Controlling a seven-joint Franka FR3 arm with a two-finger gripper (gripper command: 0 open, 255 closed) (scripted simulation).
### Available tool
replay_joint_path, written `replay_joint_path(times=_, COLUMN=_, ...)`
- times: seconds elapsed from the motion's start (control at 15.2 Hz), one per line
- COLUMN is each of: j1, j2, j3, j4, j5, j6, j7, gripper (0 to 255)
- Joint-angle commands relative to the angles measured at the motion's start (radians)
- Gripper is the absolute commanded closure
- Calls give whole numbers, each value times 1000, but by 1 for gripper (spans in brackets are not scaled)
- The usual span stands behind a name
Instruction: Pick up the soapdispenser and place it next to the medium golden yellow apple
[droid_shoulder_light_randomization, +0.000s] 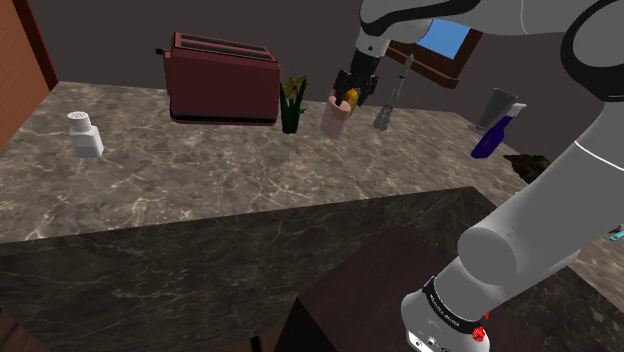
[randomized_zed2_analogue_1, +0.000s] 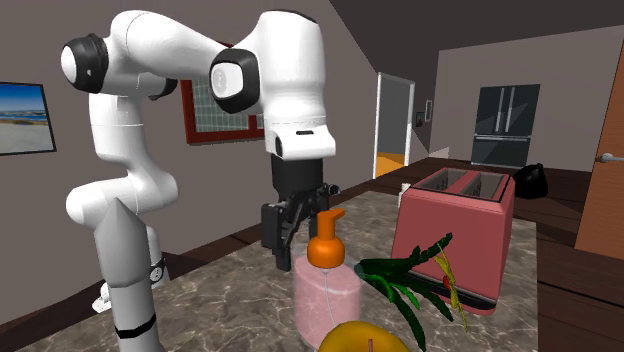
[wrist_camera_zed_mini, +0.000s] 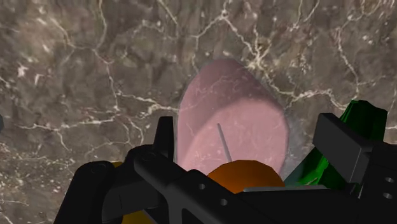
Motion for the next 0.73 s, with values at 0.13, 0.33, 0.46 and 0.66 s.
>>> replay_joint_path(times=0.13, j1=-1, j2=-10, j3=-1, j4=98, j5=0, j6=-108, j7=1, gripper=0)
replay_joint_path(times=0.33, j1=-1, j2=-10, j3=-1, j4=98, j5=0, j6=-108, j7=1, gripper=0)
replay_joint_path(times=0.46, j1=-1, j2=-10, j3=-1, j4=98, j5=0, j6=-108, j7=1, gripper=0)
replay_joint_path(times=0.66, j1=-1, j2=-10, j3=-1, j4=98, j5=0, j6=-108, j7=1, gripper=0)
